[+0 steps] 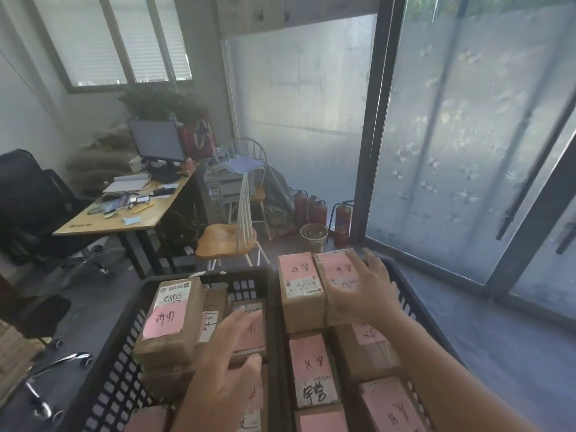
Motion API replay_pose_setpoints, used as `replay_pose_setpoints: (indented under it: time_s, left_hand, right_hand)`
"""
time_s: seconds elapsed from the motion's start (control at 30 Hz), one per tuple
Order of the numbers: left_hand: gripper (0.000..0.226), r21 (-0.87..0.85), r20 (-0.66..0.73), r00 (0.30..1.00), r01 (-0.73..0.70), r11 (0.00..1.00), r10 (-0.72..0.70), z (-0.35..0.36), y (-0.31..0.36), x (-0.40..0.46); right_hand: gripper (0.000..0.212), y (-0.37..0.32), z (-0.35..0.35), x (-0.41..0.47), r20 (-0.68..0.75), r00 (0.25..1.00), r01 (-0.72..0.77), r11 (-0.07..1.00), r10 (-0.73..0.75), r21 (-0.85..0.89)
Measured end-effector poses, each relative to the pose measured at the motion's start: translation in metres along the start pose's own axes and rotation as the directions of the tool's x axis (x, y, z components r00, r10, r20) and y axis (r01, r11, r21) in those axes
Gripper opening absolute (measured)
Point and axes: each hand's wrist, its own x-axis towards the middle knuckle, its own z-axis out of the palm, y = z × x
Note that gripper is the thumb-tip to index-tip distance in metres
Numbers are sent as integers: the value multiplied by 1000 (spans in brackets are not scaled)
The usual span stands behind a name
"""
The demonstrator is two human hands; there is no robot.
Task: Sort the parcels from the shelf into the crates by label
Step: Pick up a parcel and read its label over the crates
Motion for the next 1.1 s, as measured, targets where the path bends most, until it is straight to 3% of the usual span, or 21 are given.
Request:
replay_pose_setpoints:
  time_s: [0.07,0.2,0.37,0.5,0.67,0.9,1.1]
  left_hand:
    - [61,51,-16,999,-39,998,40,-10,10,1]
    - [70,170,-49,985,-152,974,163,-39,21,4]
    - [71,251,-150,937,-273,929,316,-71,38,-8]
    - [70,287,-225,936,-201,937,270,-96,50,-29]
    - [74,325,-438,884,-14,946,164,-120,55,-80]
    - [65,268,-701,713,242,932,17,-95,70,-198]
    - [62,133,-893,434,503,854,-117,-59,93,-347]
  right_hand:
    - [95,-17,-15,-19,-67,989,134,991,-135,-18]
    - [101,-60,-36,-61,-184,910,373,927,-372,-33]
    - [102,-116,-47,-105,-229,819,553,830,-526,74]
    - [101,-147,-44,-122,-143,785,618,776,-603,126]
    - [98,-173,-31,-142,-59,677,711,631,-734,309]
    - [102,-179,-7,-195,151,431,757,447,-890,476]
    - [101,-188,16,-288,244,100,702,242,-965,670]
